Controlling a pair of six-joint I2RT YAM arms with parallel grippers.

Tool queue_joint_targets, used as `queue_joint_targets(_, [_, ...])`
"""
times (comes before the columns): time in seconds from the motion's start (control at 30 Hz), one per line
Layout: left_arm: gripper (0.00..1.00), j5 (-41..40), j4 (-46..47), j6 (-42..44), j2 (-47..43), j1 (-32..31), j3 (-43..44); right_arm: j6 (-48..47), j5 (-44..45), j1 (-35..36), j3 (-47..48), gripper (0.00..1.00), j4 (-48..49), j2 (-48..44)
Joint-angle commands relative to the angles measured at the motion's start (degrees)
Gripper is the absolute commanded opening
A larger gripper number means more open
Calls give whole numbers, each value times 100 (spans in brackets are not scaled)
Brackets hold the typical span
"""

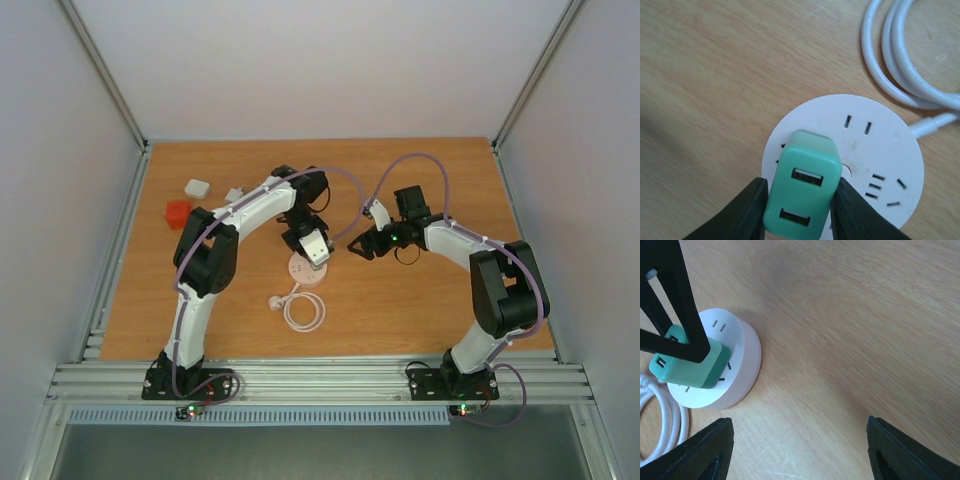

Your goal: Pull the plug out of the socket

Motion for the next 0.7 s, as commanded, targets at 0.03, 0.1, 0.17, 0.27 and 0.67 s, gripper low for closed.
queue_joint_targets(0.03, [31, 389, 533, -809, -76, 149, -234, 14, 20, -36, 59, 74, -23, -47])
queue_joint_targets(0.1, [29, 471, 604, -1103, -103, 229, -248, 3, 15, -37, 74, 74, -38, -43])
queue_joint_targets(0.17, [27, 531, 648, -1382, -104, 318, -253, -11, 15, -39, 91, 74, -65, -28])
queue_joint_targets(0.27, [24, 699, 970, -2120, -162, 467, -357, -13, 15, -39, 132, 74, -103, -3])
queue_joint_targets(0.67, [20, 455, 3376, -6212, -1236, 763, -2278, 189, -96, -39, 120, 69, -113, -33])
